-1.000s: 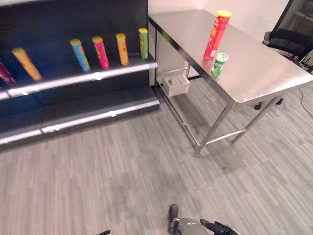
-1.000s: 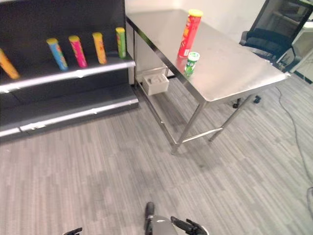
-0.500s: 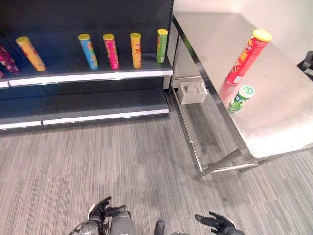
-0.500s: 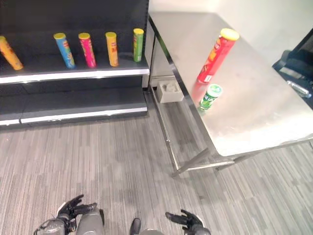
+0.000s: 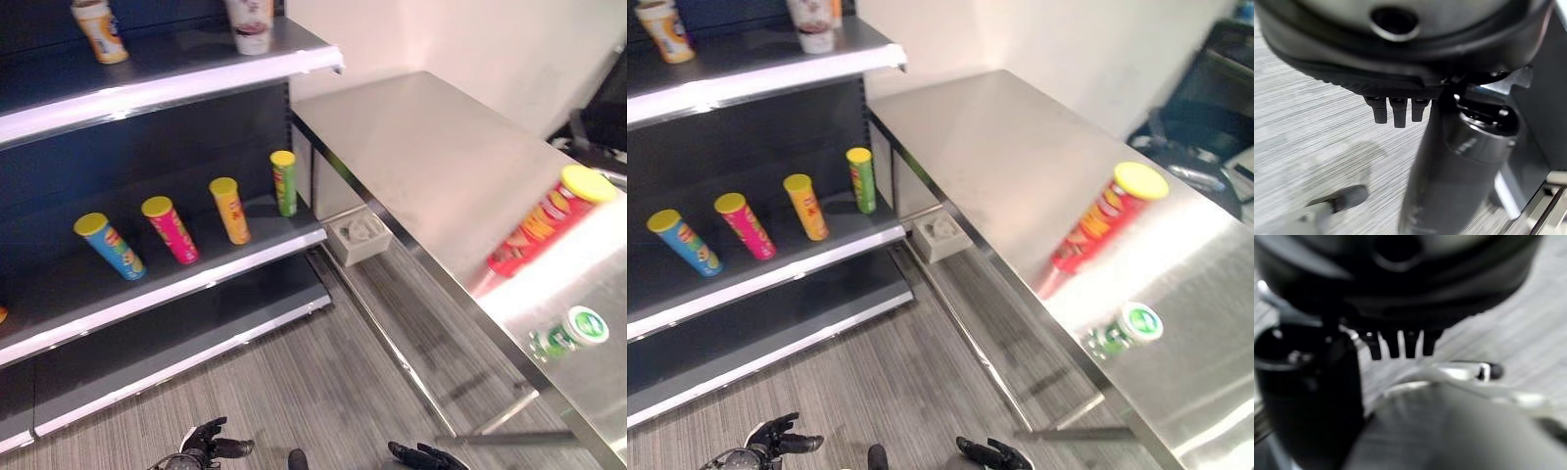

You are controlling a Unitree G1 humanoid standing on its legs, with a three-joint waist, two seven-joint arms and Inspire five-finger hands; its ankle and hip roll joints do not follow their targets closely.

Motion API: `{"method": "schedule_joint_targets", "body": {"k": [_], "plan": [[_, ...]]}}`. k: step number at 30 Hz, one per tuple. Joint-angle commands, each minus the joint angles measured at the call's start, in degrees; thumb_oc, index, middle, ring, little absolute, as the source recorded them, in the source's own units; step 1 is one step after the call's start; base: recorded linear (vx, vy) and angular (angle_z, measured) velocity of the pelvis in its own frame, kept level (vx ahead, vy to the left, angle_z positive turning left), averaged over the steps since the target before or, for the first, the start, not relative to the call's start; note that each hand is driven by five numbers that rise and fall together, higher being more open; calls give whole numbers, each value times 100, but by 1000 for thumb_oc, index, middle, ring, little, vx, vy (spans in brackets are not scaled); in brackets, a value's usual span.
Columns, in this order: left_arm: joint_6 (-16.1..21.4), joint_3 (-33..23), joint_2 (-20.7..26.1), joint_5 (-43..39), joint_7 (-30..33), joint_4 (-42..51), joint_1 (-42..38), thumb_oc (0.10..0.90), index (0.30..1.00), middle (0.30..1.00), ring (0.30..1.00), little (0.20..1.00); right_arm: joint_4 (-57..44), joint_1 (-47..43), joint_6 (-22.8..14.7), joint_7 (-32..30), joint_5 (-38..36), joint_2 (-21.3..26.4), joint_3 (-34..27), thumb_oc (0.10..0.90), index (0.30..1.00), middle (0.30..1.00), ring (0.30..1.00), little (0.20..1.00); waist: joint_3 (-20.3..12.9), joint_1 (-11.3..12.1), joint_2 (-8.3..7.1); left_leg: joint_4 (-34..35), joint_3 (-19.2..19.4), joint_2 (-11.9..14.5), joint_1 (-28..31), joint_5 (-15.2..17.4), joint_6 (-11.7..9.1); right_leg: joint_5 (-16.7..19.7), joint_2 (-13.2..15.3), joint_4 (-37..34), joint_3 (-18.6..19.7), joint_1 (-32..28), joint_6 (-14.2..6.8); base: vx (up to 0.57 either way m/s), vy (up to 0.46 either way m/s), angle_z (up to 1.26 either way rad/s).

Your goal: Put the goods on the table back onto the shelves and tidy them up.

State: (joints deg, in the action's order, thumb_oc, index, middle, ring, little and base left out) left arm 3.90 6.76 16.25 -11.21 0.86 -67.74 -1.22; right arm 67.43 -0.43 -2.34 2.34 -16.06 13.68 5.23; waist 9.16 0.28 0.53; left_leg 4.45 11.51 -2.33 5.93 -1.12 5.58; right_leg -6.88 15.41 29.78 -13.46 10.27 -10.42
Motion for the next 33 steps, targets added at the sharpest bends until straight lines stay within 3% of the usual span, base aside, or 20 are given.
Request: {"method": "schedule_joint_targets", "body": {"k": [1, 2, 3, 4, 5, 6, 16, 17, 22, 23, 26, 27, 28, 29, 31, 32, 33], "plan": [[84, -129, 115, -23, 49, 143, 150, 800, 900, 900, 900, 900, 25, -1, -3, -82, 32, 389, -84, 800, 900, 900, 900, 900, 117, 145, -21, 55, -72, 510, -584, -372, -599, 1156, -99, -1211, 243, -771, 117, 0, 0, -19], [84, -129, 115, -23, 49, 143, 150, 800, 900, 900, 900, 900, 25, -1, -3, -82, 32, 389, -84, 800, 900, 900, 900, 900, 117, 145, -21, 55, -72, 510, -584, -372, -599, 1156, -99, -1211, 243, -771, 117, 83, -73, 8], [103, -138, 131, 19, 69, 107, 111, 800, 900, 900, 900, 900, 140, -7, 32, -106, 110, 378, -111, 800, 900, 900, 900, 900, 103, 178, -99, 55, -16, 525, -525, -272, -684, 1256, 67, -2147, -167, -824, 69, 85, -75, 20], [104, -138, 132, 19, 68, 106, 110, 800, 900, 900, 900, 900, 142, -8, 31, -106, 111, 378, -112, 800, 900, 900, 900, 900, 122, 162, -92, 55, -34, 532, -506, -270, -686, 1272, 56, -2188, -194, -874, 70, 244, -190, 5], [117, -120, 131, 115, 94, -47, 70, 800, 900, 900, 900, 900, 470, 69, 57, -123, 123, 380, -203, 800, 900, 900, 900, 900, 15, 100, -231, 55, -22, 614, -440, -277, -751, 1255, -193, -2825, 218, -1055, -44, 265, -205, -13], [122, -71, 72, 148, 54, -41, 75, 800, 900, 900, 900, 900, 655, 143, 79, -134, 116, 410, -338, 800, 900, 900, 900, 900, -116, 78, -268, 55, 7, 692, -412, -270, -824, 1160, -272, -3142, 59, -1308, -29, 264, -205, -18], [98, 26, 50, 367, -13, -146, 109, 800, 900, 900, 900, 900, 1006, 293, 89, -220, 64, 497, -647, 800, 900, 900, 900, 900, -249, -82, -282, 55, 114, 877, -186, -207, -942, 1062, -441, -3409, 150, -1582, 18, 51, -41, -29], [93, 100, 37, 522, -90, -165, 61, 800, 900, 900, 900, 900, 1214, 458, 130, -165, 70, 487, -759, 800, 900, 900, 900, 900, -244, -290, -296, 55, 469, 900, 11, -62, -921, 1202, -468, -3478, 641, -1425, -43, -11, 106, -18], [95, 128, 31, 549, -97, -172, 39, 800, 900, 900, 900, 900, 1244, 498, 137, -156, 73, 471, -780, 800, 900, 900, 900, 900, -263, -303, -304, 55, 541, 890, 5, -40, -909, 1249, -456, -3478, 733, -1349, -65, -9, 51, -97], [109, 217, 30, 626, -112, -170, -73, 800, 900, 900, 900, 900, 1327, 640, 171, -150, 16, 464, -936, 800, 900, 900, 900, 900, -209, -514, -301, 55, 717, 805, 59, 74, -850, 1403, -381, -3477, 974, -1210, -164, -34, 117, 13], [110, 218, 31, 626, -112, -172, -76, 800, 900, 900, 900, 900, 1326, 640, 173, -150, 16, 462, -938, 800, 900, 900, 900, 900, -227, -486, -303, 55, 746, 806, 39, 66, -850, 1417, -384, -3475, 1005, -1172, -161, -35, 86, -27], [127, 240, 79, 631, -142, -196, -193, 800, 900, 900, 900, 900, 1370, 760, 148, -223, -356, 636, -1423, 800, 900, 900, 900, 900, -136, -719, -278, 55, 949, 707, 78, 168, -801, 1601, -310, -3463, 1300, -960, -292, -170, 246, -40], [129, 106, 219, 517, -165, -214, -290, 800, 900, 900, 900, 900, 1466, 930, 81, -440, -1049, 1341, -2573, 800, 900, 900, 900, 900, -28, -898, -301, 55, 1286, 688, 105, 256, -753, 1828, -260, -3263, 1200, -689, -431, -214, 279, -63], [139, 39, 332, 345, -132, -78, -381, 800, 900, 900, 900, 900, 687, 1113, -234, -1028, -1597, 2314, -3957, 800, 900, 900, 900, 900, -13, -1053, -280, 55, 1382, 747, 161, 300, -790, 1986, -183, -2861, 978, -541, -458, -148, 153, -204], [164, 56, 292, 302, -79, -72, -410, 800, 900, 900, 900, 900, -386, 1301, -543, -1383, -1699, 2730, -4631, 800, 900, 900, 900, 900, -50, -1117, -297, 55, 1428, 731, 235, 310, -802, 2016, -165, -2963, 1000, -595, -458, 3, 39, -180], [182, 72, 206, 377, -65, -63, -364, 800, 900, 900, 900, 900, -1688, 1380, -970, -1668, -1574, 3166, -5098, 800, 900, 900, 900, 900, -179, -1151, -359, 55, 1494, 730, 313, 309, -827, 1925, -171, -3144, 954, -706, -439, 56, -15, -10], [179, 93, 193, 416, -78, -41, -348, 800, 900, 900, 900, 900, -2179, 1406, -1058, -1606, -1589, 3342, -5276, 800, 900, 900, 900, 900, -235, -1151, -386, 55, 1496, 749, 340, 305, -844, 1876, -185, -3226, 927, -778, -434, 46, -29, -32]]}}
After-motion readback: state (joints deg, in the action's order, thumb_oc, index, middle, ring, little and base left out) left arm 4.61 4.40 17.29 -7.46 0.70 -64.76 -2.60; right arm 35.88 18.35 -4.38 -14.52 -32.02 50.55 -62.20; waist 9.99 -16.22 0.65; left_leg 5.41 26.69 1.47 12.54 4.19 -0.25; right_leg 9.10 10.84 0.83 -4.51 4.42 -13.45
